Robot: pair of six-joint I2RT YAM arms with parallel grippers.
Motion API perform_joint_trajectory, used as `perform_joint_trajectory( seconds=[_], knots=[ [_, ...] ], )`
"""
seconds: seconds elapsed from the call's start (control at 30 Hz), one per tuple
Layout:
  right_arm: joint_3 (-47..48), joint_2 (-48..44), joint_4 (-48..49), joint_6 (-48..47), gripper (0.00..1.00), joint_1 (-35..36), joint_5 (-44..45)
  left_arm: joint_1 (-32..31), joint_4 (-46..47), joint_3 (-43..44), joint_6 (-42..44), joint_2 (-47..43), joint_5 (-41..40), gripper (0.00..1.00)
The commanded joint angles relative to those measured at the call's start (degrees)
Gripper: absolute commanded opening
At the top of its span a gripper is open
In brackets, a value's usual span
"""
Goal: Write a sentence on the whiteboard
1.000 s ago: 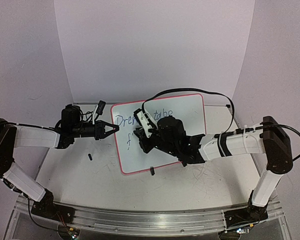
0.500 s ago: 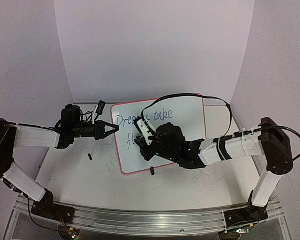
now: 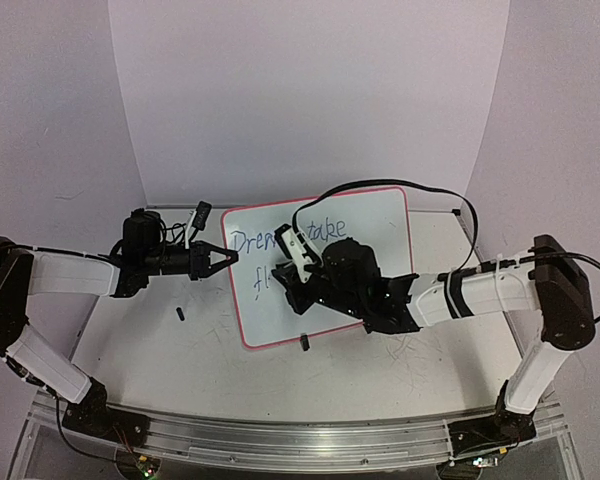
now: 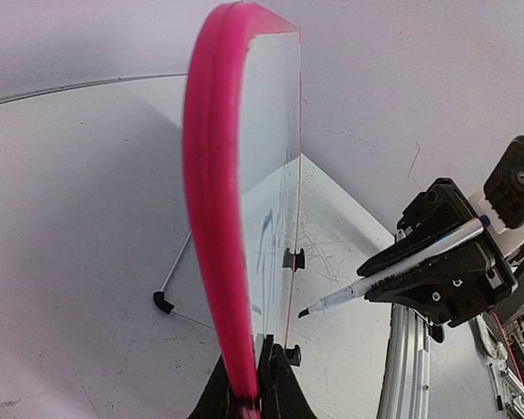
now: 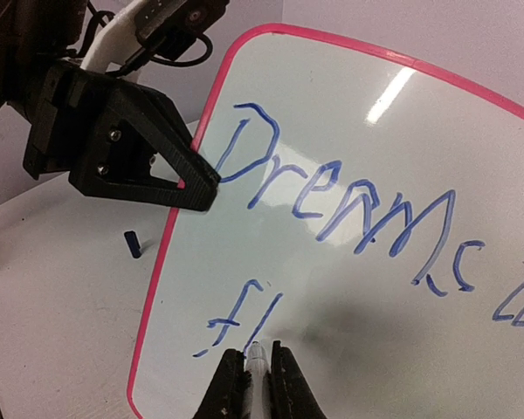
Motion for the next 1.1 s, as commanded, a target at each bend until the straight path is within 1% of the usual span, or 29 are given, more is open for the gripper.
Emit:
perform_joint_trajectory(
  seconds=[0.0,0.07,0.4,0.7,0.9,1.07],
  knots=[
    [3.8,0.5,2.1,-0.2,0.00,-0.6,2.1,-0.3,-2.0,1.1,4.2,-0.3,-5.8,0.00],
    [4.1,1.2,1.9,-0.2,0.00,-0.7,3.2,-0.3,-2.0,1.2,4.2,-0.2,-5.8,0.00],
    [4.6,2.2,1.8,0.1,0.00,-0.9,2.2,-0.4,-2.1,1.6,4.3,0.2,-5.5,0.00],
    [3.7,2.4,0.0,0.9,0.00,-0.9,7.3,-0.3,-2.1,1.4,4.3,0.1,-5.5,0.00],
    [1.1,-1.7,1.1,1.5,0.00,-0.9,2.4,-0.3,-2.1,1.5,4.3,0.1,-5.5,0.00],
    [0.6,-1.0,1.4,2.1,0.00,-0.9,0.7,-0.3,-2.2,1.7,4.3,0.2,-5.5,0.00]
  ],
)
